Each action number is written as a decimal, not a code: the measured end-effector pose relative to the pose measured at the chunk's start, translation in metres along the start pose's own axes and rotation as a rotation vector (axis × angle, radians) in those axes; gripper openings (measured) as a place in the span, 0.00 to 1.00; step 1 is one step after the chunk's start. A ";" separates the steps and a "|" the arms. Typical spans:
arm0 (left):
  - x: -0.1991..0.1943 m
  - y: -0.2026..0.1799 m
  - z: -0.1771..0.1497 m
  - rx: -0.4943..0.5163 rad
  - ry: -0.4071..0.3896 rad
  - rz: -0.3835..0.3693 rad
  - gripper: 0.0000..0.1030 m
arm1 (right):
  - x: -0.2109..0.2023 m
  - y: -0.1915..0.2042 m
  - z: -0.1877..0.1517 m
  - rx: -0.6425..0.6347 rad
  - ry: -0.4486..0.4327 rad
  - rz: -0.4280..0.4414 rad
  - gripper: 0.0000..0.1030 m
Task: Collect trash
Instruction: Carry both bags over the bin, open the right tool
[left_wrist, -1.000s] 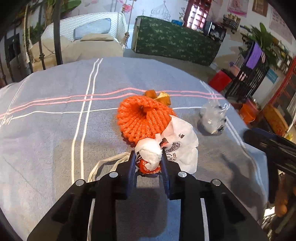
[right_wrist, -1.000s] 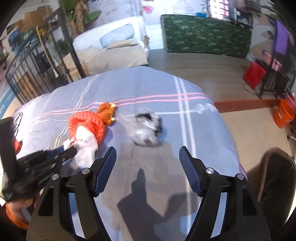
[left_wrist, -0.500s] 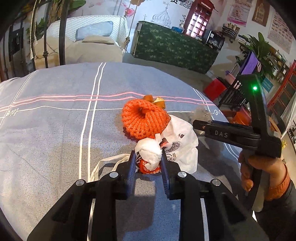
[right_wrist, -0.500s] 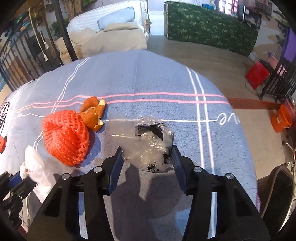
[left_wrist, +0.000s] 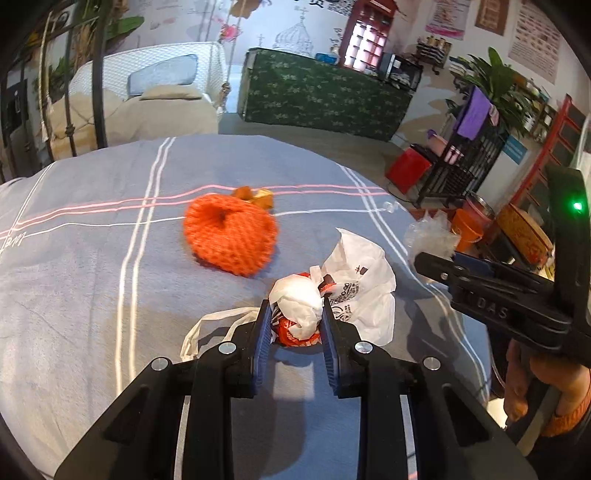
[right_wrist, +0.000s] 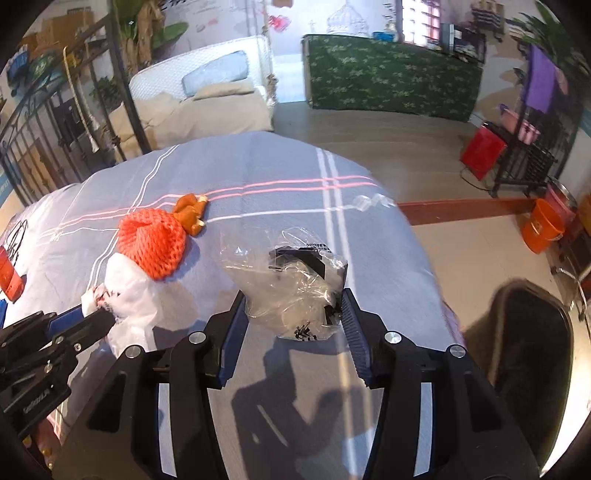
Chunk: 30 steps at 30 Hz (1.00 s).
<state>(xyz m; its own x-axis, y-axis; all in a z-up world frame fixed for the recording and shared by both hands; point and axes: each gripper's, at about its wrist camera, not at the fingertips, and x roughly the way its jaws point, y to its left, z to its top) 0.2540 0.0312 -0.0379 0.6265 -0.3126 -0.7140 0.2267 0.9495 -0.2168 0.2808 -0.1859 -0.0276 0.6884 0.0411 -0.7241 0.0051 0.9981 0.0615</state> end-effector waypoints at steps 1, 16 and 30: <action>-0.001 -0.006 -0.002 0.009 0.001 -0.007 0.25 | -0.008 -0.007 -0.005 0.017 -0.006 -0.006 0.49; 0.001 -0.103 -0.025 0.154 0.013 -0.146 0.25 | -0.074 -0.103 -0.083 0.232 -0.043 -0.142 0.49; 0.018 -0.180 -0.045 0.291 0.065 -0.265 0.25 | -0.091 -0.189 -0.139 0.417 -0.026 -0.287 0.49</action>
<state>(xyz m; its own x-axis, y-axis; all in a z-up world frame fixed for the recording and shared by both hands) 0.1906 -0.1439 -0.0418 0.4718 -0.5346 -0.7011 0.5817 0.7863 -0.2081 0.1163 -0.3722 -0.0686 0.6349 -0.2385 -0.7349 0.4824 0.8653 0.1359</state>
